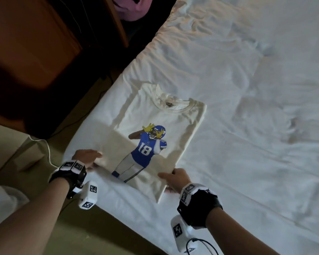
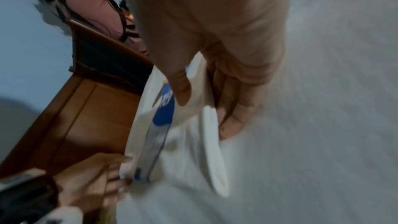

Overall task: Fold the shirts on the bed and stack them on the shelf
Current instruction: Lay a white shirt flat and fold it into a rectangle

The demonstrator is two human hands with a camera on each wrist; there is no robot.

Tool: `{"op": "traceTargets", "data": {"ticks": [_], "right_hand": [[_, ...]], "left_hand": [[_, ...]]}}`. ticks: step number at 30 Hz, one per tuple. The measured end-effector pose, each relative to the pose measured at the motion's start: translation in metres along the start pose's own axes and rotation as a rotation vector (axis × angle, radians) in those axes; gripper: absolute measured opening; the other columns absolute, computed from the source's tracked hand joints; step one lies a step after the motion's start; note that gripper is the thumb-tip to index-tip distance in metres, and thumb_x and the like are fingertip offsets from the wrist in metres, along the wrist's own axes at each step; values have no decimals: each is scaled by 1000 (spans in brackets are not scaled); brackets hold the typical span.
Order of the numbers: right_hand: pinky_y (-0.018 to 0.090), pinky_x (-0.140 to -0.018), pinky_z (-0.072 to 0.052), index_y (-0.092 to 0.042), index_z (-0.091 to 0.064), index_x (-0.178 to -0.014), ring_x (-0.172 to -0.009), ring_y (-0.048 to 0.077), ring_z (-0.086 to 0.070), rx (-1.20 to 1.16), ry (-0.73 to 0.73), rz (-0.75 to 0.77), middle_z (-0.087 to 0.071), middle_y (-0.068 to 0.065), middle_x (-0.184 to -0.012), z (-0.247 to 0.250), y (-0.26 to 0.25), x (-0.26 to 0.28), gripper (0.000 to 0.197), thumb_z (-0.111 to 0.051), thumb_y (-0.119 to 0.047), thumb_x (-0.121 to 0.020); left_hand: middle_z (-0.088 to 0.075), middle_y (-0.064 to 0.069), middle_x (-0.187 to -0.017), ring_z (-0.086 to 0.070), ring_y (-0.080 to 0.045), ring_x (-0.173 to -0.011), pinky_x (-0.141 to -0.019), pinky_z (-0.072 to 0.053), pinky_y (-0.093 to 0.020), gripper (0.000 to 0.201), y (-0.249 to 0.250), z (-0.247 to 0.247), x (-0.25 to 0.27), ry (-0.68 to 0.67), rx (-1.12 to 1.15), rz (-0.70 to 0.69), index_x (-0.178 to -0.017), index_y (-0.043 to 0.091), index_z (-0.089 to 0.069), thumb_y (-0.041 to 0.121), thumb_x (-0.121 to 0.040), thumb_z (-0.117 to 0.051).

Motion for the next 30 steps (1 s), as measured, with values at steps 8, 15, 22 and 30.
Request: {"op": "traceTargets", "data": {"ticks": [8, 15, 22, 30], "right_hand": [[44, -73, -59, -4, -63, -88, -67, 27, -64, -206, 217, 70, -67, 13, -76, 90, -97, -33, 28, -74, -29, -84], [40, -68, -58, 0, -63, -114, -65, 27, -65, -280, 297, 232, -64, 18, -87, 139, -146, -51, 22, -62, -5, -92], [46, -68, -57, 1, -60, -113, -78, 33, -66, -357, 398, 243, -64, 20, -98, 180, -150, -53, 19, -57, -6, -95], [45, -73, -61, -5, -69, -93, -76, 28, -72, -214, 123, 26, -74, 12, -88, 66, -36, -37, 39, -87, -28, -67]], "left_hand": [[-65, -16, -117, -59, -35, -107, -90, -46, -34, 48, 137, -24, 1, 147, -105, -154, -107, 6, -69, 47, -81, -67], [-65, -14, -116, -60, -32, -102, -90, -46, -34, 37, 223, -80, -13, 73, -108, -332, -115, 9, -67, 32, -86, -64], [-70, -9, -101, -64, -28, -97, -90, -50, -34, 38, 233, -84, -18, 74, -120, -408, -104, 10, -71, 41, -82, -73], [-61, -7, -68, -60, -32, -79, -70, -39, -29, 40, 136, -48, -7, 131, -165, -248, -75, 8, -70, 47, -83, -68]]}}
Point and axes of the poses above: each hand's wrist, its own x-axis away from the middle knuckle, its own z-axis out of the back of the hand, y = z × x, the point moved 10 cm from there along -x, towards the middle knuckle
